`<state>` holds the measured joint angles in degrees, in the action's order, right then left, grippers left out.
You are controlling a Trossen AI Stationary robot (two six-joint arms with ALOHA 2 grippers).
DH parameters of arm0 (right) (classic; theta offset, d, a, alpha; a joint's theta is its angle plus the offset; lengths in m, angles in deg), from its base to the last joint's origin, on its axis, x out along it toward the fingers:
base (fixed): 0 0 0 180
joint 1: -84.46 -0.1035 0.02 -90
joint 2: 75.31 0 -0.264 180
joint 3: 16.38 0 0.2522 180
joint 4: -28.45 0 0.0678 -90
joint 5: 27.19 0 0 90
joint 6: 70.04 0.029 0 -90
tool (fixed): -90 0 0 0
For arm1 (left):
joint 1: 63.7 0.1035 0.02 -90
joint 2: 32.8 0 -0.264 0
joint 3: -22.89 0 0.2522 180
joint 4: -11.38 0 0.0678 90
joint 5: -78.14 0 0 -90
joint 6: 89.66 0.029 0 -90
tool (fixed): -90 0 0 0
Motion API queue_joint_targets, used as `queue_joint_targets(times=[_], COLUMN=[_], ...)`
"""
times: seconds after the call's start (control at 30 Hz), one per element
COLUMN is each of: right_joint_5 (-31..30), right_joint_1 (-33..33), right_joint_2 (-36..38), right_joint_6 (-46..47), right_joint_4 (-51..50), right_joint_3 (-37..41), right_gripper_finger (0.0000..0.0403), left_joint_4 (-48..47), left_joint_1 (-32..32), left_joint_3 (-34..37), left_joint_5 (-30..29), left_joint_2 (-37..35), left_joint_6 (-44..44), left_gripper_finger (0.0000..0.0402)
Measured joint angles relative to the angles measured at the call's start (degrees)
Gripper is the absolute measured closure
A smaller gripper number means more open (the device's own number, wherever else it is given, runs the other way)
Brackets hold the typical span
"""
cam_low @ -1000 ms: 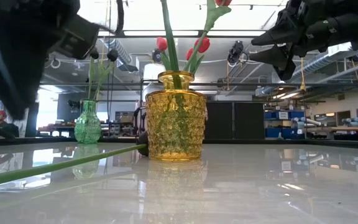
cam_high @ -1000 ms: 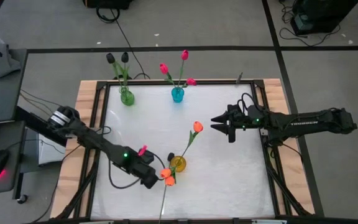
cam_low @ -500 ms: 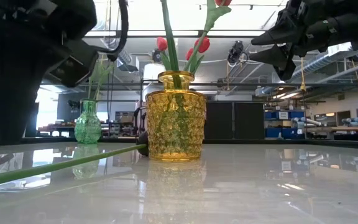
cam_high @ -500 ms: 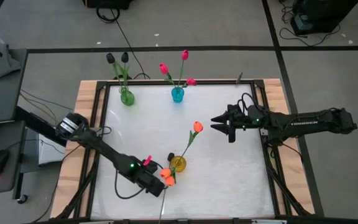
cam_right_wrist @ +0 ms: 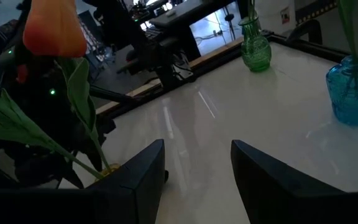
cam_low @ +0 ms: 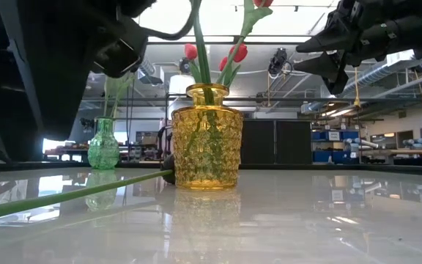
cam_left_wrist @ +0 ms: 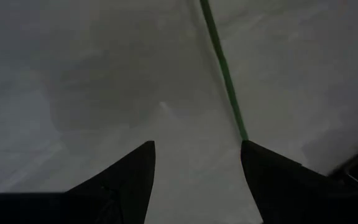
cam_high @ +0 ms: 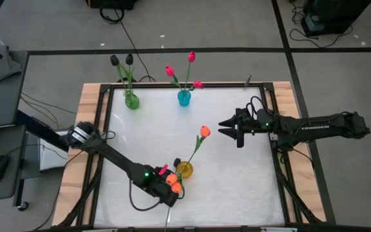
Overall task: Sort flowers into vase by color
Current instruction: Put the black flower into the green vase
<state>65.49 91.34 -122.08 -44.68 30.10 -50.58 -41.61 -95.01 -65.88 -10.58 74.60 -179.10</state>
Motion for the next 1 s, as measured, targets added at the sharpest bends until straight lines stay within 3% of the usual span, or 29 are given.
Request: queue_joint_targets(times=[0.2,1.0], right_joint_5=[-0.01,0.0], right_joint_1=[0.0,0.0], right_joint_2=[0.0,-0.11], right_joint_6=[0.0,0.0], right_joint_4=[0.01,2.92], right_joint_3=[0.0,0.0], right_gripper_finger=[0.021,0.021], left_joint_4=[-2.04,2.56], left_joint_1=[-0.03,0.97], left_joint_3=[-3.45,-3.56], left_joint_5=[0.12,0.38], left_joint_2=[3.21,6.77], left_joint_6=[0.23,-2.59], left_gripper_finger=[0.0159,0.0159])
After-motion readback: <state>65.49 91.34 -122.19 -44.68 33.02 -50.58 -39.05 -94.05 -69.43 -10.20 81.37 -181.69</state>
